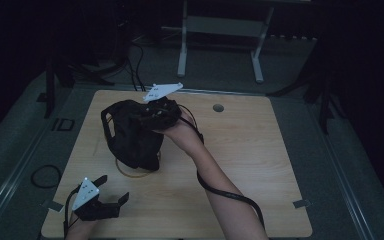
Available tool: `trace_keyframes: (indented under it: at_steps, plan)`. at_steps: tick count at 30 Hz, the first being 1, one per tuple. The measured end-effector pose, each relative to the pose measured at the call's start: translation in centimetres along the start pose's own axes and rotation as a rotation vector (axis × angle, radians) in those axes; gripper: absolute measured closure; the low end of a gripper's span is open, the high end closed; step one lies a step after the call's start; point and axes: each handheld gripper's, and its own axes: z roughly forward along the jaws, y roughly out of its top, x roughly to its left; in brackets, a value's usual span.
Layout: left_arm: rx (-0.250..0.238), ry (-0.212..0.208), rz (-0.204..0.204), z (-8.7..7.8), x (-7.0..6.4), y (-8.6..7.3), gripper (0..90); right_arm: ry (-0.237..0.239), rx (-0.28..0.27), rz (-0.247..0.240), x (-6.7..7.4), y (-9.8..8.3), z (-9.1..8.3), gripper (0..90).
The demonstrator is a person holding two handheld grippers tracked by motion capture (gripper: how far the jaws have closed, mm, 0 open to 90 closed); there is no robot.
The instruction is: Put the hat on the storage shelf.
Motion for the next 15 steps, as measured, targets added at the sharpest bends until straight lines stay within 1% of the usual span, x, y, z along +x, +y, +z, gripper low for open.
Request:
trace_keyframes:
  at_steps: [4,5,7,13,15]
  plan:
    - [-0.002,0.000,0.001,0.00,-0.03,0.00,1.9,0.009,-0.004,0.009,-0.18,-0.06,-0.23,53.8]
    - [-0.001,0.000,-0.001,0.03,-0.04,0.00,1.8,0.004,-0.005,0.005,-0.18,-0.04,-0.30,53.6]
    - [0.000,-0.001,-0.002,0.03,-0.08,-0.01,1.8,0.010,-0.009,0.006,-0.19,0.01,-0.41,52.6]
    - [-0.003,-0.002,-0.003,-0.05,-0.13,0.00,1.8,0.006,-0.015,0.003,-0.10,0.06,-0.81,49.5]
    - [-0.001,0.000,-0.002,-0.06,-0.11,-0.01,1.8,0.003,-0.020,0.010,-0.17,-0.02,-1.02,48.1]
